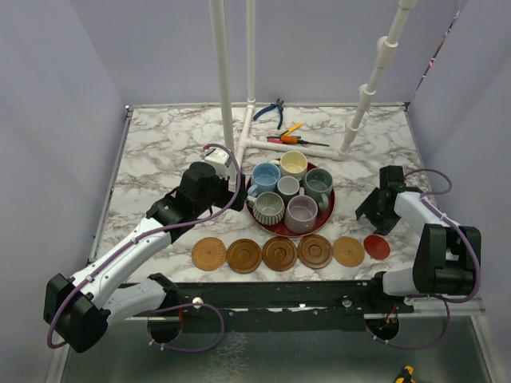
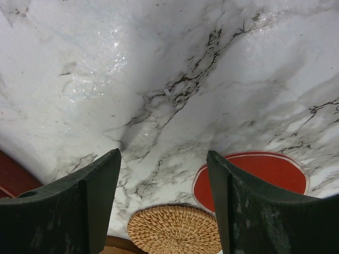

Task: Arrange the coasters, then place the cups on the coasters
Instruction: Move the coaster to the corner of the board.

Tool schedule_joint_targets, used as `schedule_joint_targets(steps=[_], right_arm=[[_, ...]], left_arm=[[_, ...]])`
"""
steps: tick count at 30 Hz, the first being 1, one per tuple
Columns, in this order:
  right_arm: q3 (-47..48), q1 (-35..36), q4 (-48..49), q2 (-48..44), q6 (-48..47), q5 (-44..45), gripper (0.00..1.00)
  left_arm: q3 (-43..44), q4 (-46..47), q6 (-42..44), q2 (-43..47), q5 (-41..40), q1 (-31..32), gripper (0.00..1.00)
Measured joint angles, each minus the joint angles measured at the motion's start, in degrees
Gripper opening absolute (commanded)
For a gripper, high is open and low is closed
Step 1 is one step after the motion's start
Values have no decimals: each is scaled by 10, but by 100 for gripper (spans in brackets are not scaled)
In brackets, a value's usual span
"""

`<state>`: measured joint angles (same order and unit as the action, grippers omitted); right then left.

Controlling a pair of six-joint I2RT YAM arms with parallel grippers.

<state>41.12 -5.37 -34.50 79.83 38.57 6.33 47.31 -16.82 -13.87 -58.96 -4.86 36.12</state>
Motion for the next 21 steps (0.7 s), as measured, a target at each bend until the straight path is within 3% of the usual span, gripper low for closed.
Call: schedule_joint_targets(steps=[21], right_arm=[[2, 0, -35, -19, 2, -2, 75]], left_arm=[[0, 0, 0, 2, 3, 0, 99]])
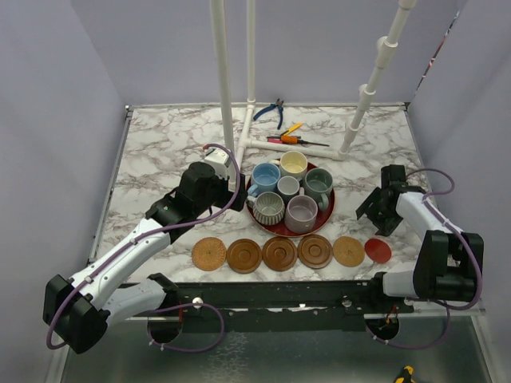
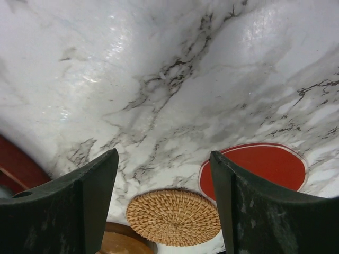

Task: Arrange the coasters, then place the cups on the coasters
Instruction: Move the coaster to the corner of the board.

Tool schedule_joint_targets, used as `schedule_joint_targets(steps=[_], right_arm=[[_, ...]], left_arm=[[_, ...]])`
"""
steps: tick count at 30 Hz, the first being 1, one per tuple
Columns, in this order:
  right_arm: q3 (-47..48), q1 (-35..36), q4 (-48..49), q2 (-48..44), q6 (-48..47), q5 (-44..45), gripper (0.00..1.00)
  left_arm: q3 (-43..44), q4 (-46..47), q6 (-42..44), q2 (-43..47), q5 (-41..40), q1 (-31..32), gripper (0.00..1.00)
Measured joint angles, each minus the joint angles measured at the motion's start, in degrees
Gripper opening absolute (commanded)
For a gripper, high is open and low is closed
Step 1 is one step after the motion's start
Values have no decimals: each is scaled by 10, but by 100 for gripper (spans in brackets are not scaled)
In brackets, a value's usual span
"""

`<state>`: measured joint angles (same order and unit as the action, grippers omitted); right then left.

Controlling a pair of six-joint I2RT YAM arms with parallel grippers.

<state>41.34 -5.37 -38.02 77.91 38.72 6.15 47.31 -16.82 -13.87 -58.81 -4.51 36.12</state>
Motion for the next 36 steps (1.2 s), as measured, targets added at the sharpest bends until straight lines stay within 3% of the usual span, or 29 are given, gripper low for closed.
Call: schedule_joint_targets(steps=[14, 24, 36], right_arm=[[36, 26, -26, -117, -63, -83, 74], [-1, 251, -31, -155, -13, -92, 66], [-41, 363, -51, -152, 51, -25, 56]], left_arm=[[0, 0, 3, 6, -16, -15, 99], [-3, 0, 4, -20, -38, -91, 99], [-6, 0, 3, -35, -49, -149, 99]])
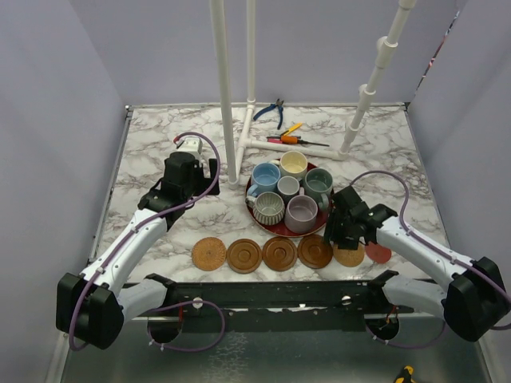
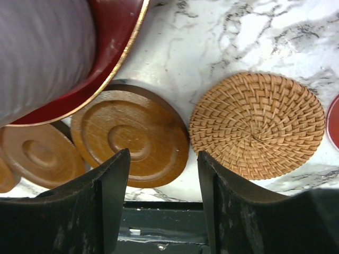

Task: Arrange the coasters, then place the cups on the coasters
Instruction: Move the coaster to the corner of the board.

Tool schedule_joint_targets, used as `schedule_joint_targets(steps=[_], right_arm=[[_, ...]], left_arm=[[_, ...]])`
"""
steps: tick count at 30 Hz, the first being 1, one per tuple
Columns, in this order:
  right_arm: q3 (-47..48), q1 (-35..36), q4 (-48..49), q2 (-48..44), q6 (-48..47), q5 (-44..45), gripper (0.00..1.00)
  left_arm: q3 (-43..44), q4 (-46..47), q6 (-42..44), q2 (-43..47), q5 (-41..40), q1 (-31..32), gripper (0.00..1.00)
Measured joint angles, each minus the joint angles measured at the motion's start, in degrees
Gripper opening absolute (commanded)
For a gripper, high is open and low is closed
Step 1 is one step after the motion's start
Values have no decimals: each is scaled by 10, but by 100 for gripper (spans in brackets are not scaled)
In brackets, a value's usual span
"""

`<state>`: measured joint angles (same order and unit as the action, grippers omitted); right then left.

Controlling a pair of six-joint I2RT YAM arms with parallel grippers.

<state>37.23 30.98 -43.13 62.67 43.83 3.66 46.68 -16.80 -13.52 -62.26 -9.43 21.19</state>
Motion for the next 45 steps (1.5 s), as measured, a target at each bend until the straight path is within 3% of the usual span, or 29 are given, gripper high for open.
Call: schedule_joint_targets(steps=[24, 45], right_arm=[[21, 105, -9, 129, 58, 89, 53], [36, 130, -38, 136, 87, 105, 56]], left_arm=[[-2, 0, -2, -2, 0, -1, 99], [-2, 0, -4, -2, 2, -1, 99]])
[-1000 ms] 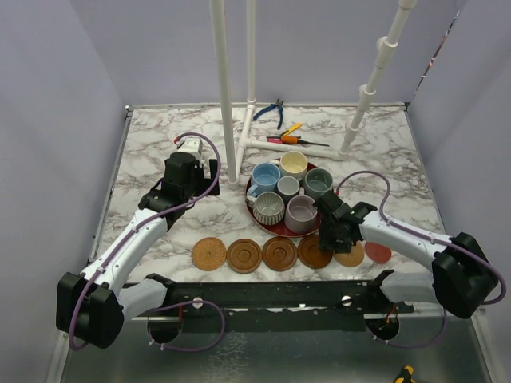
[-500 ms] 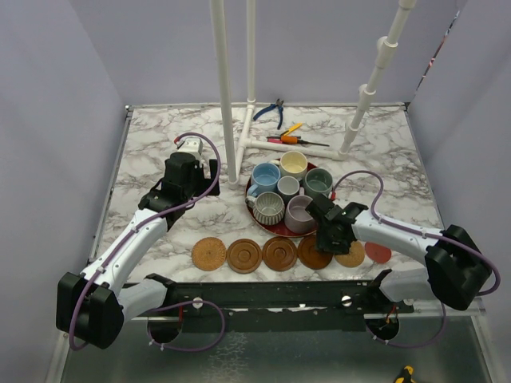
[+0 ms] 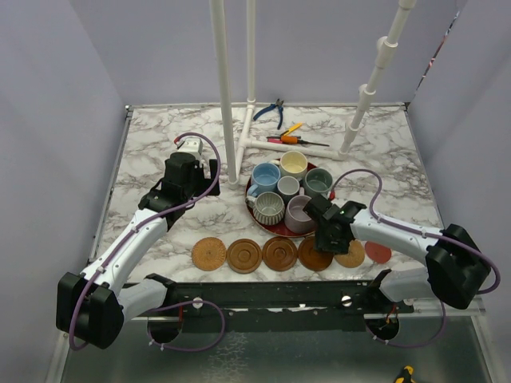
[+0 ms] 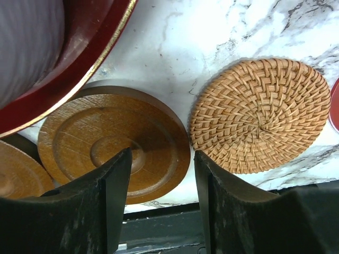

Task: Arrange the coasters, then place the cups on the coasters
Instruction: Move the coaster to the corner of the board, then pick up the cup from the tray.

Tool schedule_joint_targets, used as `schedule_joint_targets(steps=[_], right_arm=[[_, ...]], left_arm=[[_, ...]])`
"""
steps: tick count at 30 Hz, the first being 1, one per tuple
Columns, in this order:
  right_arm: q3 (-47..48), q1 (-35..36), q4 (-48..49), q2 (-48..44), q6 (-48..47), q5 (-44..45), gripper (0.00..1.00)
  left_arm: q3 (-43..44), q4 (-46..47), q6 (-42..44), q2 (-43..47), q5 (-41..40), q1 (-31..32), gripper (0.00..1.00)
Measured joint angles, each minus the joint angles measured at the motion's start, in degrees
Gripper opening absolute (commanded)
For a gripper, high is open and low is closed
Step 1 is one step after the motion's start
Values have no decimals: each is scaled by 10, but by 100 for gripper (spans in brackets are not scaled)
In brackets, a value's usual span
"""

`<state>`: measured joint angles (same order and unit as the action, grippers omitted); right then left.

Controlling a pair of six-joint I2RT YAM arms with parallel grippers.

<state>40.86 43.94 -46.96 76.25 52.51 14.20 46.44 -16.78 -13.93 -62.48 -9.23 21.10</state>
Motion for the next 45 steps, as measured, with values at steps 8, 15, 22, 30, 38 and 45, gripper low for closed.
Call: schedule_joint_targets(steps=[8, 15, 22, 30, 38, 45], right_arm=[[63, 0, -29, 0, 0, 22, 64], [128, 2, -62, -36, -14, 59, 82], [174, -32, -63, -73, -79, 73, 82], [191, -123, 14, -51, -148, 11, 75], [208, -123, 48, 19, -169, -10, 66], [208, -123, 58, 64, -191, -19, 54]], left_arm=[[0, 0, 0, 0, 0, 0, 99], [-5, 13, 0, 7, 18, 0, 99], [-9, 24, 3, 21, 38, 0, 99], [-23, 40, 2, 33, 36, 0, 99], [-31, 43, 2, 32, 36, 0, 99], [-31, 42, 2, 32, 36, 0, 99]])
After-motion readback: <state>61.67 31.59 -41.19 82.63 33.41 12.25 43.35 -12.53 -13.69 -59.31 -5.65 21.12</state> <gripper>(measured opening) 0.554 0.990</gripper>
